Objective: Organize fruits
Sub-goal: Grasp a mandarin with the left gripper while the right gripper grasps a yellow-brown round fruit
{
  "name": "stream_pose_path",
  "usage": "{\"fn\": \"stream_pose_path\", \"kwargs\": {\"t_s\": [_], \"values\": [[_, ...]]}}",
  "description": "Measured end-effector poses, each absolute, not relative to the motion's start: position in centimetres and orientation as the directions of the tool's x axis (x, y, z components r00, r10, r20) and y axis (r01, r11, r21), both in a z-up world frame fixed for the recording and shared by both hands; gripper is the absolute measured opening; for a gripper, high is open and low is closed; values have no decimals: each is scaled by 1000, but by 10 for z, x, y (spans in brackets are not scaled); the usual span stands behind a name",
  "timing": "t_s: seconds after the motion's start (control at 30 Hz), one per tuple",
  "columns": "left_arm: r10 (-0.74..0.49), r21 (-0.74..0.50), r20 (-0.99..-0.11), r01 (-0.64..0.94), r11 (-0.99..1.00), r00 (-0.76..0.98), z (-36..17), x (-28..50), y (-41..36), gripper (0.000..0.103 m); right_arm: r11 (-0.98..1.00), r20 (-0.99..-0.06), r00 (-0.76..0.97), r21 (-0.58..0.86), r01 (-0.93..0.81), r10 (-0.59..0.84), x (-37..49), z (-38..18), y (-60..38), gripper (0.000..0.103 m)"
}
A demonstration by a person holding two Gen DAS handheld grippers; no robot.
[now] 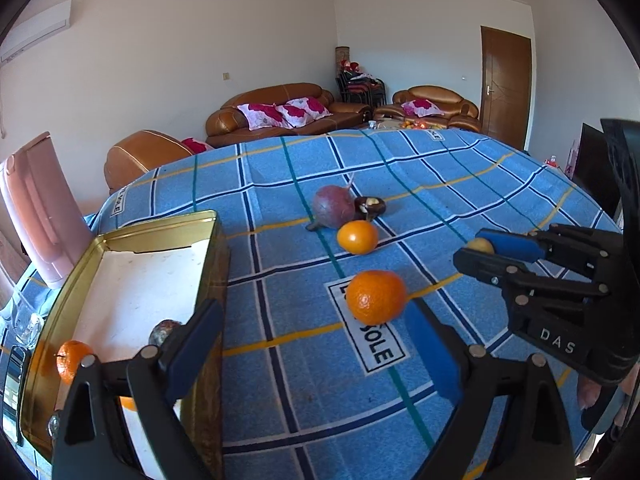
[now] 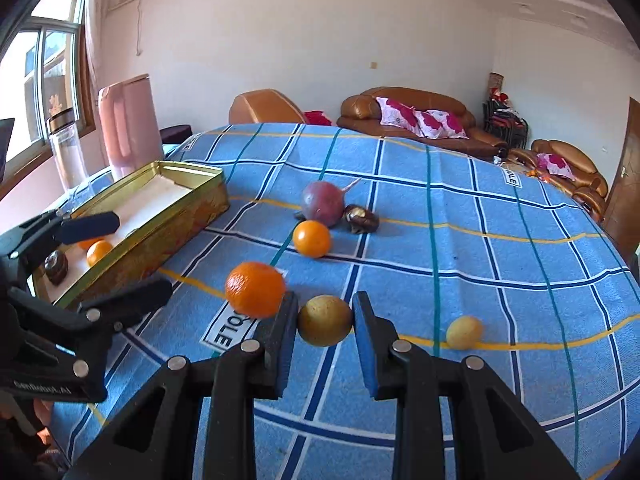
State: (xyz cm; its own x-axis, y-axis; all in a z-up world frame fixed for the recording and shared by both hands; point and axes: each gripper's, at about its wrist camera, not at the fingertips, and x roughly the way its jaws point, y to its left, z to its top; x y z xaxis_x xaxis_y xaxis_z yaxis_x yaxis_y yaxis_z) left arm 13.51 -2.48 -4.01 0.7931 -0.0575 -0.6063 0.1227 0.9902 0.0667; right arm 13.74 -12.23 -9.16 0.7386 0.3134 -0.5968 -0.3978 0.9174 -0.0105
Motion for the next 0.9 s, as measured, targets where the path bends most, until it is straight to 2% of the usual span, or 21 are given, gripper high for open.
{"fn": "stream_pose_path", "kwargs": {"t_s": [0.17,0.27,0.43,0.53,0.6,0.9], "values": [[-61,57,-654,130,990,754,-57,161,-39,88,939,-583,761,5,-345,283,150,-94,-129,30],[-82,34,-686,144,989,723,-66,172,-46,81,944,-589,759,21,-328,277,156,-99,-134,30],[-105,9,-708,158,987,699,-73,183,-53,80,948,-591,759,28,-318,272,160,-100,-140,30],[-118,8,-732,182,983,671,-77,189,-57,66,945,-600,750,32,-326,279,161,-102,-139,30],[-133,1,-748,202,979,650,-80,191,-60,49,943,-607,743,28,-333,280,162,-102,-137,30],[-151,-23,-735,199,980,661,-78,189,-56,48,937,-599,745,29,-347,294,160,-102,-137,30]]}}
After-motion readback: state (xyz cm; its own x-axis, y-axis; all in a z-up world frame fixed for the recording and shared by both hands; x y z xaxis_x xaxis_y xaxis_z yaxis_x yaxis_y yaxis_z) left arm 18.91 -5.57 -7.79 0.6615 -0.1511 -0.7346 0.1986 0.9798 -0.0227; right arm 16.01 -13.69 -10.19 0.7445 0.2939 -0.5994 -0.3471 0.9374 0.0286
